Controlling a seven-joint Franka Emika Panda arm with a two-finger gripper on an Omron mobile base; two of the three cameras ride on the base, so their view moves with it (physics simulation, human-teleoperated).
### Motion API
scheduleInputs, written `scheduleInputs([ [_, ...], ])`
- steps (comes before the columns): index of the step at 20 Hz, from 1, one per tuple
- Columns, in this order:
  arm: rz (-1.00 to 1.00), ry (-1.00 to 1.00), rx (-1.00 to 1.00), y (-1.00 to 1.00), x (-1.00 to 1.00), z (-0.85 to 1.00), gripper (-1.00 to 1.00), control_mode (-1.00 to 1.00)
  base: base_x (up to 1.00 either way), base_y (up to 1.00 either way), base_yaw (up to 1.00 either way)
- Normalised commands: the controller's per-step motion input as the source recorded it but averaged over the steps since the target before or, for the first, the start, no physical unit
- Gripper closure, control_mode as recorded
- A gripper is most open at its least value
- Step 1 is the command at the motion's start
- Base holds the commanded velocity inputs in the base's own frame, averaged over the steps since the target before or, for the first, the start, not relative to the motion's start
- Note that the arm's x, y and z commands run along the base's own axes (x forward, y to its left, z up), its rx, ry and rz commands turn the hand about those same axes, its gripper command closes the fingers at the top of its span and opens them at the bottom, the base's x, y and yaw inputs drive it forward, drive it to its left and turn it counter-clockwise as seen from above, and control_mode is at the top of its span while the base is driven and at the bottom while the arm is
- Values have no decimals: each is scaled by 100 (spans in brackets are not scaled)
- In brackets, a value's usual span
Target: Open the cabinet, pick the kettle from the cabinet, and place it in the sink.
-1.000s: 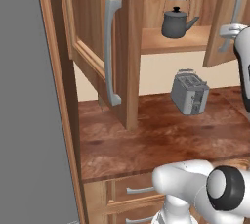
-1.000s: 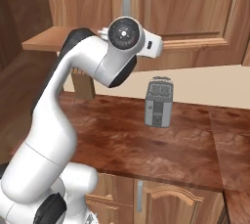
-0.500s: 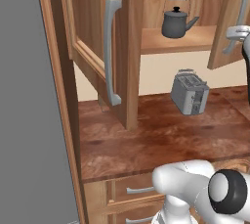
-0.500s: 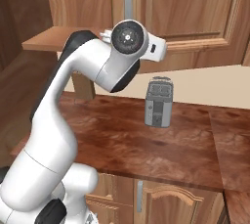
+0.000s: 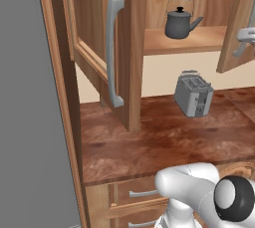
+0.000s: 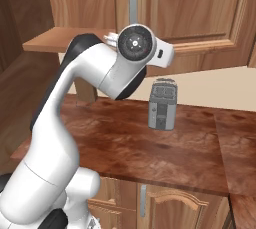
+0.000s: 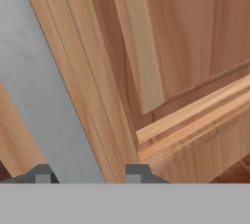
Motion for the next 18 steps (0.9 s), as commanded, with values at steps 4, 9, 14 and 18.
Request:
scheduleInputs([
  [4, 0, 0, 3, -56, -34, 12, 100, -100, 0, 0, 0],
  [9, 0, 0, 1, -58, -34, 14, 100, -100, 0, 0, 0],
  [14, 0, 0, 2, -59, -38, 14, 100, -100, 0, 0, 0],
  [18, -7, 0, 1, -41, -35, 3, -100, -100, 0, 0, 0],
])
